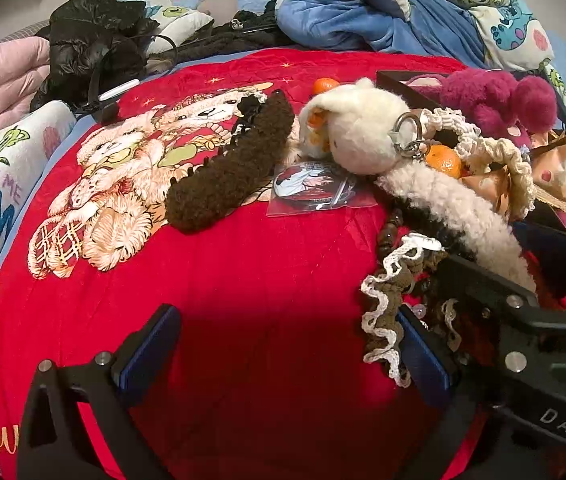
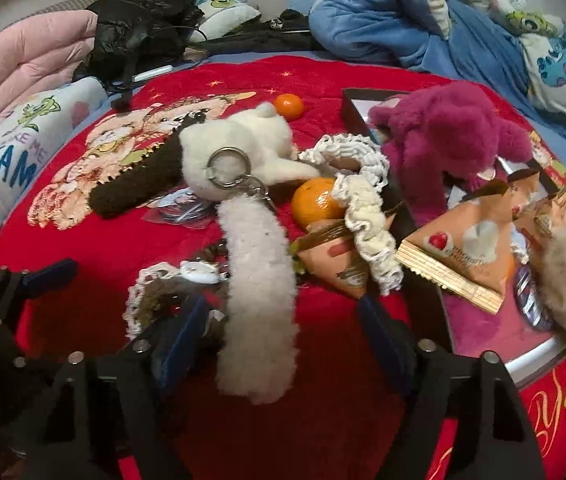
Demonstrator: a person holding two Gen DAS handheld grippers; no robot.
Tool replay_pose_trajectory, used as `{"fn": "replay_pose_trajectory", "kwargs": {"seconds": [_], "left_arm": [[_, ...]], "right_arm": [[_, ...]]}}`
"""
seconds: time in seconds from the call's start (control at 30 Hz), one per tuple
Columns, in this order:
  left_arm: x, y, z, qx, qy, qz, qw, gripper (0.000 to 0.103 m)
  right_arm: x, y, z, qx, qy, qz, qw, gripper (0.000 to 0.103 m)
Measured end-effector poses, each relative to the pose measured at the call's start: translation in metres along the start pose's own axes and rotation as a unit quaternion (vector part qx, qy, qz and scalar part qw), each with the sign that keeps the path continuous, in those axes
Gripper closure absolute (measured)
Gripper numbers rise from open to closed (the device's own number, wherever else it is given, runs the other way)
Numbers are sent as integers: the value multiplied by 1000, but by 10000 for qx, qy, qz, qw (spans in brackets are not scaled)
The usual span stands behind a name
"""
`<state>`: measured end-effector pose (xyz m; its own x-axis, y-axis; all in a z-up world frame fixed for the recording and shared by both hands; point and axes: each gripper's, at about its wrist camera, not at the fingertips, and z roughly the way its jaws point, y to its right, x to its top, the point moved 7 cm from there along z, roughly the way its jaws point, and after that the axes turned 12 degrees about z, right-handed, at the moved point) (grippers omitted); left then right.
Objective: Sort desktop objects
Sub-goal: 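Grasp the white fluffy keychain plush by its long tail with the right gripper, then grasp the brown lace bracelet with the left gripper while the right gripper holds the keychain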
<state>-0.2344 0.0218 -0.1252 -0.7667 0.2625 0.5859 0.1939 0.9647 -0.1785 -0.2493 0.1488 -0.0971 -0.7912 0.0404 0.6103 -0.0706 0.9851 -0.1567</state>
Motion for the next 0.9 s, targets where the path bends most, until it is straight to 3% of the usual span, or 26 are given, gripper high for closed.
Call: {"fn": "replay_pose_trajectory", "kwargs": {"seconds": [0.1,0.13,0.2,0.27,0.43,0.53,0.63,0.67,0.77,0.9], "left_arm": [[1,1,-2,-64,80,16,9999,6],[3,2,-2,-91,121,44,9999,13],[4,5,-6,-112,189,109,9997,28],[6,8,-10,-104,255,187,9994,55],[8,11,-16,-3,344,300,9990,88],[8,8,-22,-131,409,198,9989,94],[8,6,-33,-59,515,245,9984,94],[8,5,-37,-3,551,266,9981,94],[10,1,-47,22,666,204,9976,94],[13,3,-62,12,811,205,9965,94]], "right_arm": [[0,0,1,47,-14,-36,10000,27],[1,-1,0,45,-24,-33,10000,29],[0,0,-3,28,-110,48,9999,29],[-1,-1,-9,147,-167,119,9997,31],[1,2,-15,467,-198,323,9982,33],[-1,0,-13,403,-242,227,9986,32],[-2,-6,-16,732,-388,329,9960,43],[-2,-8,-18,879,-408,393,9945,42],[-6,-5,-9,649,-511,389,9958,38],[-11,-4,4,780,-670,647,9926,32]]}}
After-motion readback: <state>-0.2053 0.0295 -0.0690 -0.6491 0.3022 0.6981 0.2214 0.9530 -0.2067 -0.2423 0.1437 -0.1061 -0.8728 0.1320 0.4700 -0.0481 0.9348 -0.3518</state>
